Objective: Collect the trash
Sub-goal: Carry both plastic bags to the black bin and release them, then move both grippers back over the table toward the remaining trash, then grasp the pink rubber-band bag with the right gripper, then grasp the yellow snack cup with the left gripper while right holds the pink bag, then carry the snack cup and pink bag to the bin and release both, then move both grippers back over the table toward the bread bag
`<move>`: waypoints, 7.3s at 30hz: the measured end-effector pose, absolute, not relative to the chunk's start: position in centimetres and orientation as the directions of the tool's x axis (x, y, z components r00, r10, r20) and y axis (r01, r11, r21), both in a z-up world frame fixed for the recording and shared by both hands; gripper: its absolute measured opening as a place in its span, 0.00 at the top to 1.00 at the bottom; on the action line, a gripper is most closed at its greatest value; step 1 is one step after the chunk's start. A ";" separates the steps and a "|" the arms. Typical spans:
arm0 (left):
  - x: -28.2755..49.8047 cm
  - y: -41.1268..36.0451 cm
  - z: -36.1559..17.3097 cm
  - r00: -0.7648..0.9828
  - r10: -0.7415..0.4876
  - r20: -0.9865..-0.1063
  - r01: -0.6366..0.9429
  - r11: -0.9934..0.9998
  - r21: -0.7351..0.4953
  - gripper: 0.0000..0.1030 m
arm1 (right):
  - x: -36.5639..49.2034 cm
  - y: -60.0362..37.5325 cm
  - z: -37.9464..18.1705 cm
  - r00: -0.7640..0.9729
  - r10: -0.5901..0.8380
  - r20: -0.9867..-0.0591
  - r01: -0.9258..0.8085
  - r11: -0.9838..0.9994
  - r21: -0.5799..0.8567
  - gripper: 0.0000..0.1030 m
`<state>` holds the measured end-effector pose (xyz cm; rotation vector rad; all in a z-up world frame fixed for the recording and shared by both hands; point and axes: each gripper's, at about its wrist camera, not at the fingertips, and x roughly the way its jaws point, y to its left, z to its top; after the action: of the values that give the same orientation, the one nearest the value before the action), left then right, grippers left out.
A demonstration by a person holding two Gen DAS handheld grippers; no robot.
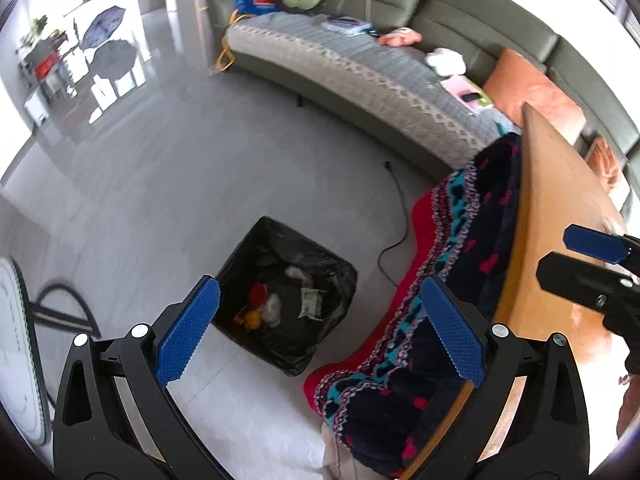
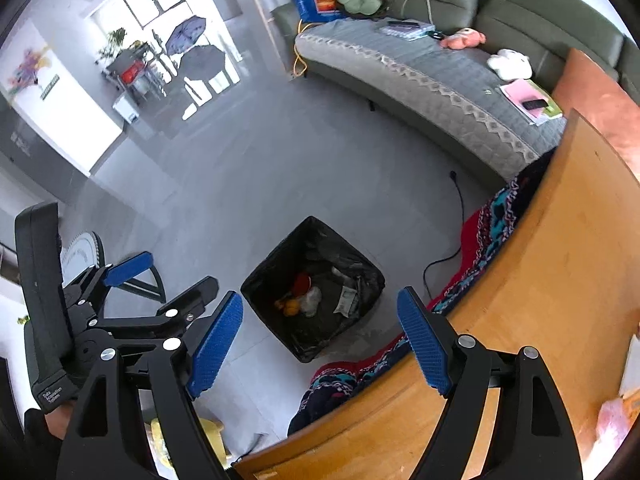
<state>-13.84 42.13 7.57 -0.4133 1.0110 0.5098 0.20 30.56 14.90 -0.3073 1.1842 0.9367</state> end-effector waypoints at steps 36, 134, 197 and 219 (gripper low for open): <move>0.2 14.2 10.0 0.480 -0.066 -0.875 -0.044 0.994 -0.100 0.05 | 10.1 0.4 13.4 0.308 0.248 -0.919 -0.527 0.848 0.052 0.22; 5.7 7.1 9.1 0.420 -0.289 -0.860 0.160 0.957 -0.244 0.52 | 13.1 -7.9 17.7 0.346 0.352 -0.870 -0.396 0.895 0.205 0.70; -16.2 46.9 4.9 0.301 0.240 -0.923 -0.665 0.747 -0.023 0.06 | 2.3 37.4 11.9 -0.030 0.414 -0.910 -0.800 0.536 0.270 0.41; -4.9 32.6 9.6 0.463 0.126 -0.877 -0.319 0.947 -0.032 0.06 | 7.3 20.0 16.2 0.158 0.439 -0.885 -0.612 0.747 0.261 0.38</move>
<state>-4.88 32.65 9.61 -0.2028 1.0563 0.2756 7.30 20.01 16.19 -0.1718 1.1956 0.7565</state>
